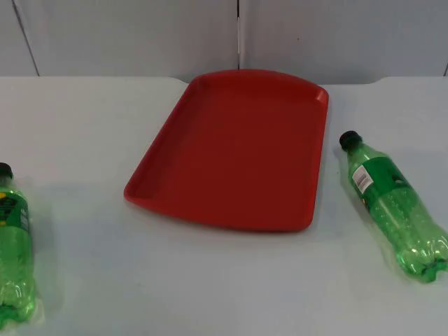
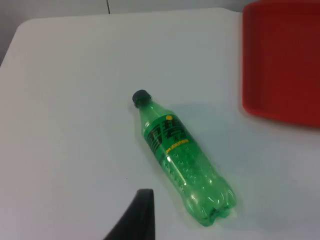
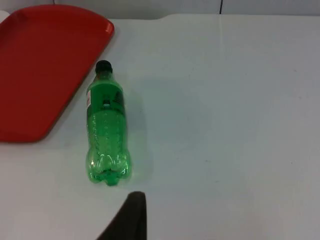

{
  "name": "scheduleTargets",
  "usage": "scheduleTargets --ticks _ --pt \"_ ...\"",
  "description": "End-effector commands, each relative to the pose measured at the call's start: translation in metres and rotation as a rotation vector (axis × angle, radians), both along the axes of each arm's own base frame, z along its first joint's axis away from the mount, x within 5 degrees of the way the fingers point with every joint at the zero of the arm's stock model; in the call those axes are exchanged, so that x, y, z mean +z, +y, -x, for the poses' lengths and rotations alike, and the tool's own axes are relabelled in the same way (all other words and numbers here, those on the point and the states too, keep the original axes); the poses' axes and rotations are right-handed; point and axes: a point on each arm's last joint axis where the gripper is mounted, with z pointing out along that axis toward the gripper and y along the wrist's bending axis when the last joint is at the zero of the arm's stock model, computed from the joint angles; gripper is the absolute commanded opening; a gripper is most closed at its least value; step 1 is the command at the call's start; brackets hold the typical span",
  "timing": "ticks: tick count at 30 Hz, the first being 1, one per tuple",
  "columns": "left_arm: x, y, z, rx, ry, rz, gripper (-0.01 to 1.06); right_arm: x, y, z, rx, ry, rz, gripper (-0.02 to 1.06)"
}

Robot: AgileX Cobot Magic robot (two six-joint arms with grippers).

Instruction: Place the bottle upright on the tray.

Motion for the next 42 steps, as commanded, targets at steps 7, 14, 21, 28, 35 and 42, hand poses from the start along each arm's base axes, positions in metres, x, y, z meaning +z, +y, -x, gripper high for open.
scheduleTargets --ticks 7,14,21,28,35,42 --pt "-0.001 0.002 0.0 0.029 -0.004 0.013 1.05 0.0 0.0 0.0 0.007 -0.006 0.0 1.05" --pt "0.007 0.002 0.002 0.035 -0.032 0.038 1.05 0.0 0.0 0.0 0.007 -0.006 0.0 1.05" --pt "0.03 0.002 -0.008 0.036 -0.027 0.039 1.05 0.0 0.0 0.0 0.007 -0.006 0.0 1.05" --pt "0.041 0.002 -0.03 0.037 0.044 0.043 1.05 0.0 0.0 0.0 0.007 -0.006 0.0 1.05" --pt "0.042 0.002 -0.054 0.043 0.095 0.052 1.05 0.0 0.0 0.0 0.007 -0.006 0.0 1.05" --pt "0.04 0.002 -0.077 0.056 0.14 0.07 1.05 0.0 0.0 0.0 0.007 -0.006 0.0 1.05"
